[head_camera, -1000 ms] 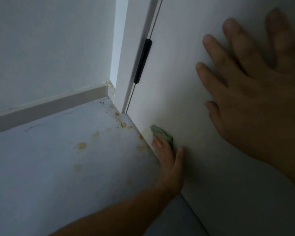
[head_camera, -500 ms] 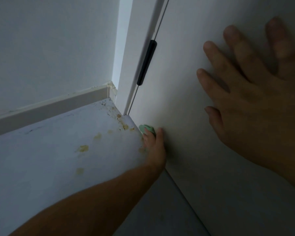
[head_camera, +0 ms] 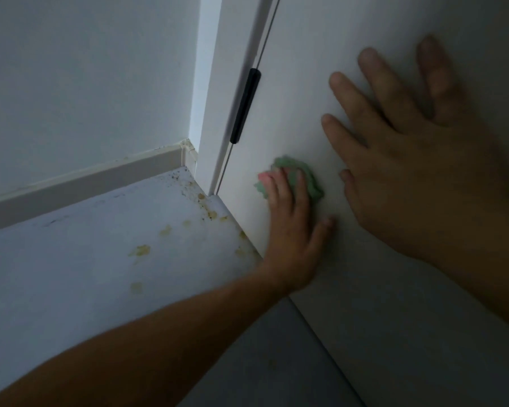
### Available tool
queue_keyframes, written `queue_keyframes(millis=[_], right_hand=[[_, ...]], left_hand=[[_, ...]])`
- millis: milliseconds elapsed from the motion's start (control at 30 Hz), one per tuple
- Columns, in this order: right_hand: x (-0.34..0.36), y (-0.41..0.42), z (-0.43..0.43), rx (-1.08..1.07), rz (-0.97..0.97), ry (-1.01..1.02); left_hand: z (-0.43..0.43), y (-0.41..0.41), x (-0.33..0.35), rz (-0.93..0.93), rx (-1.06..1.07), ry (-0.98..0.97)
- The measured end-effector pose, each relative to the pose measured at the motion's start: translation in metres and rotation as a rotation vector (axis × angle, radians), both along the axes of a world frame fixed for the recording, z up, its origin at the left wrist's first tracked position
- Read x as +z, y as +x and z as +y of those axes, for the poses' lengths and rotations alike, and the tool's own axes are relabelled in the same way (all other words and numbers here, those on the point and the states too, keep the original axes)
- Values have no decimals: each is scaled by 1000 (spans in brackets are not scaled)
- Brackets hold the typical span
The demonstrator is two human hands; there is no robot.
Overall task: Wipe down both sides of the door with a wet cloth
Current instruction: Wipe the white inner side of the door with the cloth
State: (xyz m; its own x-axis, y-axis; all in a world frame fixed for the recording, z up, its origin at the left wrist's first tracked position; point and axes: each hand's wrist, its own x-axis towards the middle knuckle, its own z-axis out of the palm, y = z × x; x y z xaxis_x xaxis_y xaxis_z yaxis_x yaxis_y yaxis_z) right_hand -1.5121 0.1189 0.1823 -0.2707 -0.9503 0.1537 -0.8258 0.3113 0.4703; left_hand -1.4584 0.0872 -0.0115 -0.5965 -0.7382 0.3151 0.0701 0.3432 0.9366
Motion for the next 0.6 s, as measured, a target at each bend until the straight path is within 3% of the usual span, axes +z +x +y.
queue_keyframes(millis=[67, 133, 200, 233, 367, 400, 500, 600], right_hand=[[5, 1, 13, 61, 115, 63], [13, 3, 27, 97, 447, 192], [14, 7, 45, 80, 522, 276], [12, 6, 57, 63, 509, 250], [6, 10, 95, 46, 17, 50], [5, 8, 109, 82, -18, 25], [6, 2, 145, 181, 326, 87], [6, 6, 160, 122, 159, -45]], left_hand=[[-33, 0, 1, -58, 42, 117], [-59, -2, 4, -80, 95, 226], [-55, -6, -1, -71, 113, 294], [-38, -8, -3, -62, 97, 339], [100, 3, -27, -118, -37, 484], [140, 10, -31, -125, -79, 460], [219, 23, -39, -141, -169, 325], [188, 13, -43, -243, -63, 390]])
